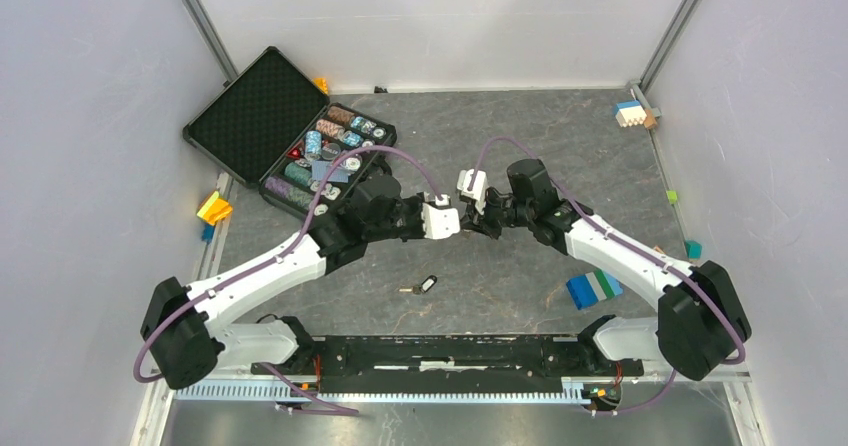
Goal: Put the keys on the keyring
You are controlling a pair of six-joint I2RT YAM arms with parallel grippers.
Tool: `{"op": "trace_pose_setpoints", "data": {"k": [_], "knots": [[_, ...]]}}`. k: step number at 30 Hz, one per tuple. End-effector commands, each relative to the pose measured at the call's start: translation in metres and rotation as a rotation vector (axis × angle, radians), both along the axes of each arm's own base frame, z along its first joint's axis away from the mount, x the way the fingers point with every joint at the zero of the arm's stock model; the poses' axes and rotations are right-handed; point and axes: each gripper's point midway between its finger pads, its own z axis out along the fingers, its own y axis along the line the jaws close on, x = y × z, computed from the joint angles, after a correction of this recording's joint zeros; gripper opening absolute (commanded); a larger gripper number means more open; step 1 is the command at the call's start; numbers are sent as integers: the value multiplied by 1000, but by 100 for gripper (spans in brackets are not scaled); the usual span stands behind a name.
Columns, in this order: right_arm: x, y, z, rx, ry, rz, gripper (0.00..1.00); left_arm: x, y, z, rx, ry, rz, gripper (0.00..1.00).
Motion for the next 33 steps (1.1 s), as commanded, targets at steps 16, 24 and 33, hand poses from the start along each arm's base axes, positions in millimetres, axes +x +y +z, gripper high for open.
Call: {"op": "trace_pose_setpoints", "data": {"k": [16,24,33], "knots": [[-14,1,-56,-13,28,-68,4,-25,44,-82,187,188,90,2],[-24,15,-88,-136,24,-71,10,-18,85,-72,197,124,255,7],[-19,24,-101,-242,-10,-89,34,-8,98,-50,153,85,322,26]]}}
